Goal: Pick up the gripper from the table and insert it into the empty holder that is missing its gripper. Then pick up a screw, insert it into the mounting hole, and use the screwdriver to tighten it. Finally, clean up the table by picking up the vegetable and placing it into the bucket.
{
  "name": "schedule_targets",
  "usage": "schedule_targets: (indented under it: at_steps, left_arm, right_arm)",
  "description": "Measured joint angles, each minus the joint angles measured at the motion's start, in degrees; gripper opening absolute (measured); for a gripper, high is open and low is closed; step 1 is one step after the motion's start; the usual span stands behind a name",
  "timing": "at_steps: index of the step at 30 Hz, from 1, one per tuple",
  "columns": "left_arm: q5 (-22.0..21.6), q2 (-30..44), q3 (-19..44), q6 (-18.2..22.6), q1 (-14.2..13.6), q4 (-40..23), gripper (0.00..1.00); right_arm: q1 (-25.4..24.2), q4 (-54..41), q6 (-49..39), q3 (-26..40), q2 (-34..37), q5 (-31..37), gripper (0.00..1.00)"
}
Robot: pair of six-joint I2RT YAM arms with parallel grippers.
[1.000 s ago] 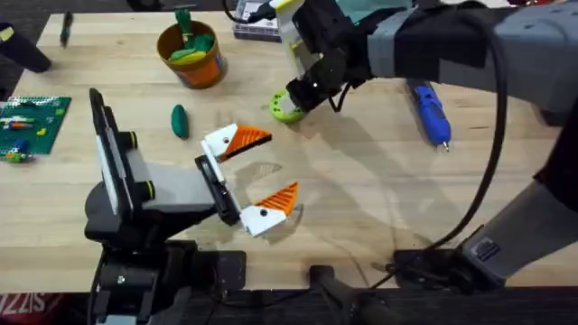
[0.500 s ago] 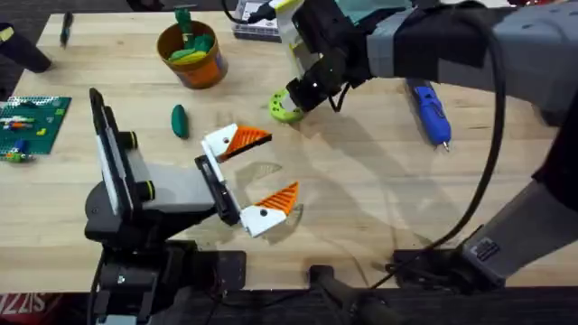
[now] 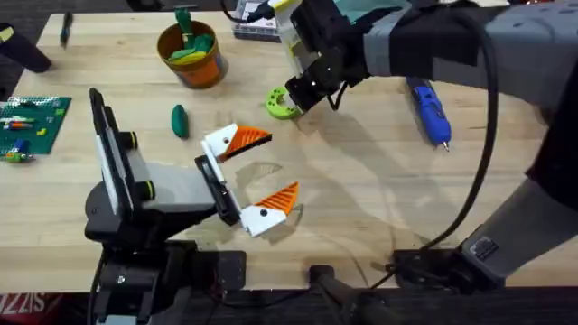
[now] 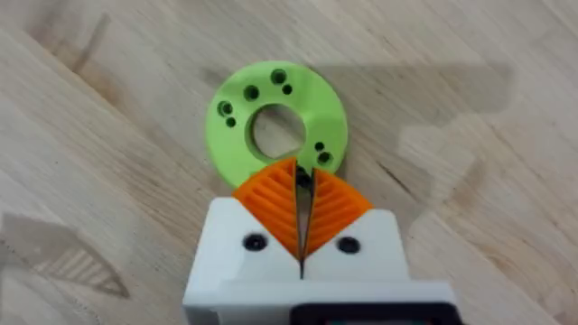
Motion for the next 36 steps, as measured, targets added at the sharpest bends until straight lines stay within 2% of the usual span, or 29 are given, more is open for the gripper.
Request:
schedule_targets:
  at_steps: [6, 15, 27, 36]
  left_arm:
    - [0.00, 0.00, 0.00, 0.00, 0.00, 0.00, 0.986]
    - [0.00, 0.00, -0.02, 0.00, 0.00, 0.00, 0.985]
    - [0.00, 0.01, -0.04, 0.00, 0.00, 0.00, 0.985]
    - [0.00, 0.01, -0.04, 0.00, 0.00, 0.00, 0.985]
  right_arm:
    - [0.00, -0.90, 0.00, 0.33, 0.01, -0.01, 0.004]
    - [0.14, -11.37, 0.02, 5.42, 1.21, 1.17, 0.004]
    - [0.69, -24.53, 0.01, 20.12, 1.53, 3.86, 0.004]
    - [4.32, -35.17, -0.01, 30.17, 1.53, 3.91, 0.004]
